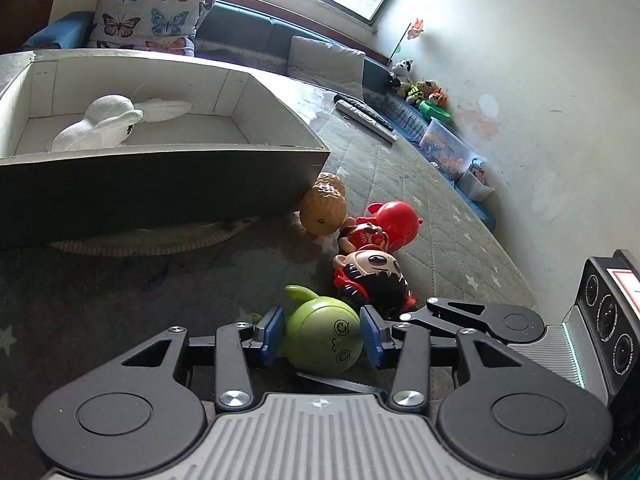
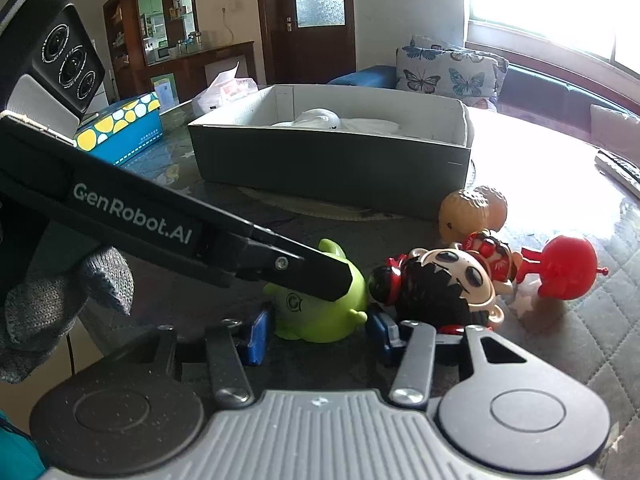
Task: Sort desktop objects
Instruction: 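Close the left tool on the green alien toy, then lift the green alien into the box and open the left tool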
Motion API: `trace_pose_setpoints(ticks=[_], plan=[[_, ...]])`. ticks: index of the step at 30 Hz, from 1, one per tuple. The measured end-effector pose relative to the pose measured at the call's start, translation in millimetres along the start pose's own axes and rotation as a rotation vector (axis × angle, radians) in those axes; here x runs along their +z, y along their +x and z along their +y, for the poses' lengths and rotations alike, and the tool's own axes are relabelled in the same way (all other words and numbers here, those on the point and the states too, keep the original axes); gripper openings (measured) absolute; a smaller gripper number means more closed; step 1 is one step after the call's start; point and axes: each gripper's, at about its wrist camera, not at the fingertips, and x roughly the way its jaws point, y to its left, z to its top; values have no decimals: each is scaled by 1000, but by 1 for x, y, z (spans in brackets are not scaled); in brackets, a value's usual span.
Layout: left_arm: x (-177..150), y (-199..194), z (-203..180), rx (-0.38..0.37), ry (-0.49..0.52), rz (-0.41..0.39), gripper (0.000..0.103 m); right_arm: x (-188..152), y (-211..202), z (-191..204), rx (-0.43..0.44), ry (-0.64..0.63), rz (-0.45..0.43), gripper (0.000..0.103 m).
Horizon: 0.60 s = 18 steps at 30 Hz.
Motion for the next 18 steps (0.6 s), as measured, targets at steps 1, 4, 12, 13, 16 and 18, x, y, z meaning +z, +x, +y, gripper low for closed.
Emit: trace_pose_setpoints(ticks=[1, 4, 12, 13, 16, 18], plan=[[1, -1, 0, -1, -5, 6, 46, 1, -1, 0, 2, 1, 0, 48], [3, -4, -1, -12, -15, 3, 46, 2, -6, 2, -1, -7, -9, 48], [24, -34, -15, -16, 41, -99, 46, 32, -31, 0, 6, -23, -99, 48], [31, -36, -16, -16, 45, -113, 46, 38, -32, -1, 3, -30, -111, 48], [51, -39, -16, -13, 54, -154, 46, 62, -31, -9, -7, -50, -141, 48], [65, -38, -14, -6, 58, -179, 46, 78, -27, -16, -10, -62, -153, 48]])
